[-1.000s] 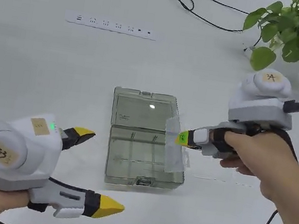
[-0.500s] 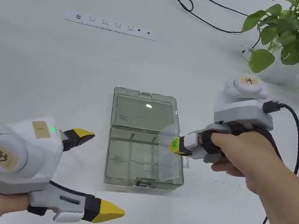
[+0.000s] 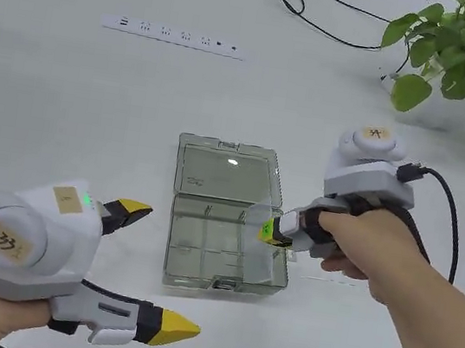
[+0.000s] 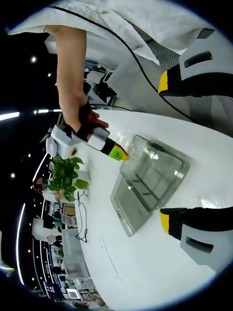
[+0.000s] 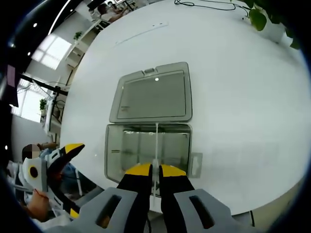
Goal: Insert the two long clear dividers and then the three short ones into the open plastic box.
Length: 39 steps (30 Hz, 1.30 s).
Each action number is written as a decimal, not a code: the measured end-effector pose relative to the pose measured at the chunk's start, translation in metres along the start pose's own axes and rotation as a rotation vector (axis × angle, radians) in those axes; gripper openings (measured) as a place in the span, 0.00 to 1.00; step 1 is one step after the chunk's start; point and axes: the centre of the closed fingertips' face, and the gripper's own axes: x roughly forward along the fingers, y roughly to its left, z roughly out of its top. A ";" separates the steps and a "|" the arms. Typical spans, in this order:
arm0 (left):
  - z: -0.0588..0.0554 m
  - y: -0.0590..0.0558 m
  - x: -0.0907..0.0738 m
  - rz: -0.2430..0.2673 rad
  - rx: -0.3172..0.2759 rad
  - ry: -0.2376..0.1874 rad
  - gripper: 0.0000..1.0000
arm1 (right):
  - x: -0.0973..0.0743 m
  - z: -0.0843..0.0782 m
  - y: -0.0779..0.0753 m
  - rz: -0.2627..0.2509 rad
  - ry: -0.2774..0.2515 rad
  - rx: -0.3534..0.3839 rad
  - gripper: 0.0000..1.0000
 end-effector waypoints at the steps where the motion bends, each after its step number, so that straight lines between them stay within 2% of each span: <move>1: 0.000 0.000 0.000 0.000 0.000 -0.001 0.97 | 0.001 0.000 -0.001 -0.002 -0.001 0.001 0.06; 11: 0.000 0.000 0.001 -0.002 -0.001 0.001 0.97 | 0.004 0.006 -0.005 -0.010 -0.013 0.006 0.06; 17: 0.000 0.000 0.001 -0.002 -0.006 0.002 0.96 | 0.004 0.007 -0.005 -0.023 -0.021 -0.013 0.06; 19: 0.000 0.000 0.001 -0.003 -0.006 0.002 0.96 | 0.003 0.004 -0.001 -0.026 -0.026 -0.018 0.06; 26: -0.001 0.000 0.001 -0.003 -0.006 0.003 0.96 | 0.005 0.005 0.004 -0.067 -0.029 -0.109 0.07; 39: -0.004 0.001 0.000 0.005 -0.010 0.013 0.96 | 0.019 0.003 0.009 -0.039 -0.020 -0.179 0.09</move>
